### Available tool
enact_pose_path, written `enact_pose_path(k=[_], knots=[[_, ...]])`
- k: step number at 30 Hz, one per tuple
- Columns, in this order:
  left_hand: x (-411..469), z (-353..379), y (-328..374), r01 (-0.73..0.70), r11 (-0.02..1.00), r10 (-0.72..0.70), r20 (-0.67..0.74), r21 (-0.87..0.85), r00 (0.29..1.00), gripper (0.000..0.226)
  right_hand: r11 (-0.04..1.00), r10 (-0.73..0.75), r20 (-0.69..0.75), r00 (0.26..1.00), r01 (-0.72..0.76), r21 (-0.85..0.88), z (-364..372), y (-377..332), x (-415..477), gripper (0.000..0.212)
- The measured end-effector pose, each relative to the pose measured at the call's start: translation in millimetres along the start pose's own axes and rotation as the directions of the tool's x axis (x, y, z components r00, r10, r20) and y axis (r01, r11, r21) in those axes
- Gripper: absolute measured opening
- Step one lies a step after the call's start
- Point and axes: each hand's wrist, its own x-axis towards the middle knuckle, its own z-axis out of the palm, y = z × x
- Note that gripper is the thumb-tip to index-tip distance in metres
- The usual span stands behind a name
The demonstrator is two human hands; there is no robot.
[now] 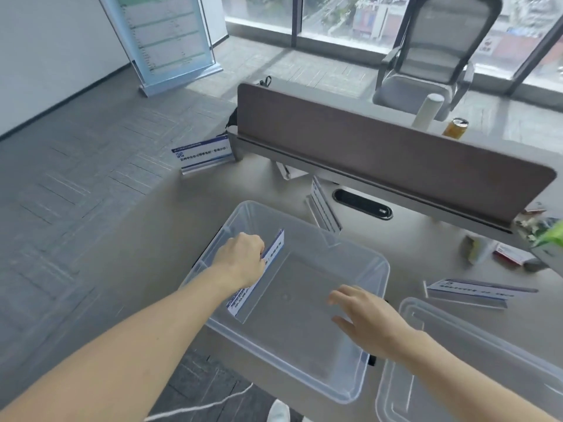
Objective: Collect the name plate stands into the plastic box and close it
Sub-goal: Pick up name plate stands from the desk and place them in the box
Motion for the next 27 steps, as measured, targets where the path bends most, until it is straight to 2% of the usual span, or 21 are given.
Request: enact_pose_path(k=[7, 10, 14, 19, 27], knots=[[23.2, 41.4, -14.5, 0.060, 0.998, -0.060, 0.016, -0.008, 0.998, 0.032, 0.992, -0.074, 0.053, 0.996, 0.079, -0.098, 23.2, 16.2, 11.0, 0.017], [31.6, 55.6, -19.6, 0.064, 0.998, -0.064, 0.031, -0.004, 0.997, 0.031, 0.983, -0.084, 0.003, 0.996, 0.083, -0.166, 36.2, 23.0, 14.6, 0.012], [39.7, 69.3, -20.8, 0.046, 0.999, -0.044, 0.046, -0.030, 0.998, 0.029, 0.980, -0.098, -0.082, 0.992, 0.082, -0.184, 45.7, 21.3, 19.7, 0.028], [42.7, 81.9, -16.1, 0.046, 0.998, -0.044, 0.066, -0.038, 0.997, 0.036, 0.975, -0.104, -0.057, 0.993, 0.091, -0.201, 47.2, 22.9, 20.7, 0.034], [51.8, 80.8, -26.6, 0.047, 0.998, -0.050, 0.065, 0.051, 0.997, 0.015, 0.980, -0.079, -0.019, 0.997, 0.075, -0.187, 47.9, 21.7, 21.1, 0.042]])
